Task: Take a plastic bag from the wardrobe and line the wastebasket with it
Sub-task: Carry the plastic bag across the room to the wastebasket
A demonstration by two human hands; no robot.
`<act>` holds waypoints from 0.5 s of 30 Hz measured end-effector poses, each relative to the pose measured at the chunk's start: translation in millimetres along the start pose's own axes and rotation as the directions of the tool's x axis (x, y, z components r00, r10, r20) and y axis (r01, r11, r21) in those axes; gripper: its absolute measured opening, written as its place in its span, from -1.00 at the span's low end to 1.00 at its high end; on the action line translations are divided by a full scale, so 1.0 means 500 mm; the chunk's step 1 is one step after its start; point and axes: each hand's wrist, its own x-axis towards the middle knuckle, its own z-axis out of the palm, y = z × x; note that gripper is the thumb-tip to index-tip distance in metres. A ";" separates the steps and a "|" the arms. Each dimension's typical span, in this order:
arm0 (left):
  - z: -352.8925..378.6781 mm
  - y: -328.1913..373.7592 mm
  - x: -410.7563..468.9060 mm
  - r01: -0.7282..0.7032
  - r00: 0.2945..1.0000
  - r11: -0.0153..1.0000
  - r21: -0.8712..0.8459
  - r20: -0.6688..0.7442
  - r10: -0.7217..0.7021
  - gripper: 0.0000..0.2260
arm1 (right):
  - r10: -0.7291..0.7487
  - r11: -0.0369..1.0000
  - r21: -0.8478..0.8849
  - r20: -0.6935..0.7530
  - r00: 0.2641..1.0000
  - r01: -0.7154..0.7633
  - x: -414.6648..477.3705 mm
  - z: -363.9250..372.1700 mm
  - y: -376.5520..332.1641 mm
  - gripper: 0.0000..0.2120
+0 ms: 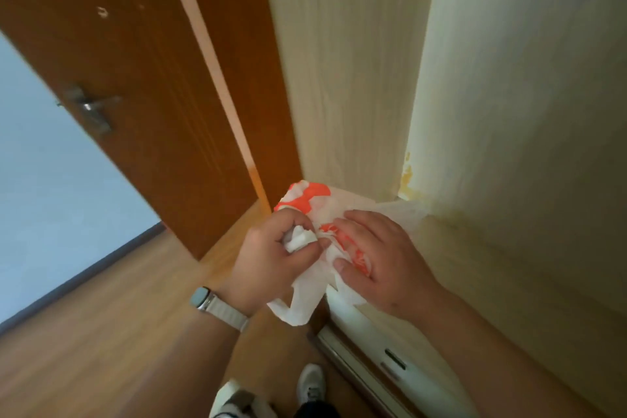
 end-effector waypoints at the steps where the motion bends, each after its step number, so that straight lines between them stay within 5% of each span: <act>1: -0.022 -0.008 -0.024 0.035 0.999 0.999 0.017 -0.039 -0.034 -0.84 | -0.045 0.999 0.021 0.022 0.999 0.045 0.007 0.017 -0.018 -0.51; 15: -0.235 -0.113 -0.220 0.384 0.832 0.923 -0.024 -0.424 -0.357 -0.73 | -0.433 0.891 0.240 0.199 0.879 0.385 0.150 0.234 -0.221 -0.59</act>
